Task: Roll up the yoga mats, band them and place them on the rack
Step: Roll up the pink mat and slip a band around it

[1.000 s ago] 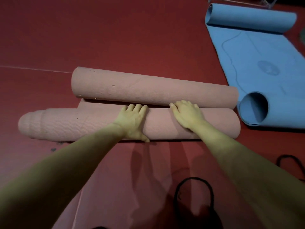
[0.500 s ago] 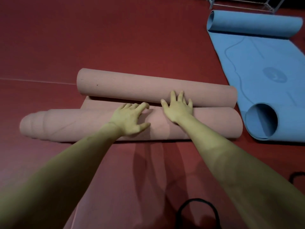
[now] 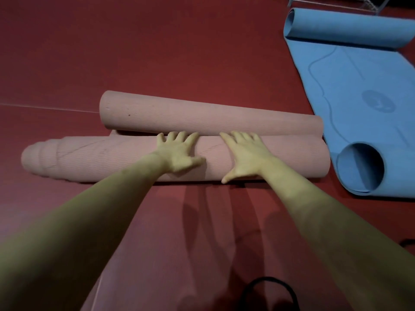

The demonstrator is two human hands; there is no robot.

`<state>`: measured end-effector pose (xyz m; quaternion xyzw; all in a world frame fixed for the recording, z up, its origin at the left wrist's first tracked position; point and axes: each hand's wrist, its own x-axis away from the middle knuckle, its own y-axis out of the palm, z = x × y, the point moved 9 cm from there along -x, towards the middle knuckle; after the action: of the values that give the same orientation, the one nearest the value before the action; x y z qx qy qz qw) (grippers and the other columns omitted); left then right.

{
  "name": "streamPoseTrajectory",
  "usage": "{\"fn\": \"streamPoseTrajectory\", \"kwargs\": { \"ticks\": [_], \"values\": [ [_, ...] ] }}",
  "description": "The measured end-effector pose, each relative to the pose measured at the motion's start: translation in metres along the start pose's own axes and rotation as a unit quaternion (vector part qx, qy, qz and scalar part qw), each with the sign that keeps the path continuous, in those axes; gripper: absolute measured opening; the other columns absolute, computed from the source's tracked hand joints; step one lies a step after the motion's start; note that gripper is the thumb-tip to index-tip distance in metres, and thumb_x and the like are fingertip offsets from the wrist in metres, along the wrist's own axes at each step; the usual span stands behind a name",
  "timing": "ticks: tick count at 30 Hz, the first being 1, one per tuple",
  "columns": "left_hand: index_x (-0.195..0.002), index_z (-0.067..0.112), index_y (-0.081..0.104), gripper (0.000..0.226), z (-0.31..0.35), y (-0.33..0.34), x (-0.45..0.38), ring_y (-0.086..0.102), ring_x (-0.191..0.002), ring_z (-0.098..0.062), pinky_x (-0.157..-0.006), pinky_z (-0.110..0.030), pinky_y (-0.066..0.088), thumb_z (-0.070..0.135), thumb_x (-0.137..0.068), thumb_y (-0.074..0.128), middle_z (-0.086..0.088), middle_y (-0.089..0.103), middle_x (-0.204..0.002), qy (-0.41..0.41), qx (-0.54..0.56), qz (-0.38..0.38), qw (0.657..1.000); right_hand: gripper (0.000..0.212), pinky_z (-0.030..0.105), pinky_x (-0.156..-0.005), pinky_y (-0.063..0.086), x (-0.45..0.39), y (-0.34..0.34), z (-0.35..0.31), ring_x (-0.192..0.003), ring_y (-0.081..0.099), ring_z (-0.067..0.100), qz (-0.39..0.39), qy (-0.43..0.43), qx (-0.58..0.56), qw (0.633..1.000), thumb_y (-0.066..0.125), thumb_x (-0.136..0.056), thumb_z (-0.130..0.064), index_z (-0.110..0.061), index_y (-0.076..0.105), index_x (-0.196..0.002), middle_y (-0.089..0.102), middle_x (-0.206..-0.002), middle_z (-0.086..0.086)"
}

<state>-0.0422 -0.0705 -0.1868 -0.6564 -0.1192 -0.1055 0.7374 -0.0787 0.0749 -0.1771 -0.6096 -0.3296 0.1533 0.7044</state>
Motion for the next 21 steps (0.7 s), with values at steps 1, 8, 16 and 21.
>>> {"fn": "streamPoseTrajectory", "kwargs": {
  "ticks": [1, 8, 16, 21],
  "values": [
    [-0.150, 0.027, 0.008, 0.104, 0.002, 0.001, 0.003, 0.023, -0.137, -0.031, -0.110, -0.054, 0.016, 0.076, -0.067, 0.046, -0.003, 0.023, -0.152, 0.014, -0.021, -0.018, 1.000, 0.133, 0.050, -0.113, 0.020, 0.000, 0.001, -0.001, -0.140, 0.023, 0.029, -0.012, 0.001, 0.018, 1.000, 0.074, -0.052, -0.072, -0.016, 0.005, -0.152, 0.023, -0.153, 0.012],
    [-0.146, 0.017, 0.008, 0.123, 0.020, 0.002, 0.025, 0.037, -0.119, -0.031, -0.094, -0.049, 0.035, 0.060, -0.053, 0.076, -0.006, 0.034, -0.137, 0.043, -0.204, 0.051, 0.977, 0.120, 0.050, -0.101, 0.037, 0.014, -0.003, -0.022, -0.123, 0.042, 0.029, 0.020, 0.007, 0.116, 0.993, 0.078, -0.055, -0.062, -0.005, 0.021, -0.143, 0.041, -0.136, 0.012],
    [-0.143, 0.019, 0.015, 0.118, 0.033, 0.015, 0.064, 0.039, -0.117, -0.027, -0.092, -0.045, 0.036, 0.066, -0.051, 0.073, -0.005, 0.036, -0.132, 0.094, -0.222, 0.040, 0.970, 0.110, 0.041, -0.084, 0.045, 0.057, 0.007, -0.046, -0.114, 0.046, 0.027, 0.020, -0.018, 0.118, 0.993, 0.073, -0.056, -0.068, -0.007, 0.031, -0.136, 0.047, -0.128, 0.009],
    [-0.139, 0.019, 0.023, 0.114, 0.043, 0.021, 0.092, 0.042, -0.113, -0.027, -0.091, -0.044, 0.036, 0.067, -0.048, 0.072, -0.006, 0.040, -0.127, 0.109, -0.210, 0.032, 0.971, 0.105, 0.037, -0.080, 0.046, 0.083, 0.010, -0.058, -0.113, 0.048, 0.026, 0.014, -0.034, 0.117, 0.992, 0.073, -0.055, -0.071, -0.009, 0.035, -0.131, 0.049, -0.126, 0.008]
  ]
}}
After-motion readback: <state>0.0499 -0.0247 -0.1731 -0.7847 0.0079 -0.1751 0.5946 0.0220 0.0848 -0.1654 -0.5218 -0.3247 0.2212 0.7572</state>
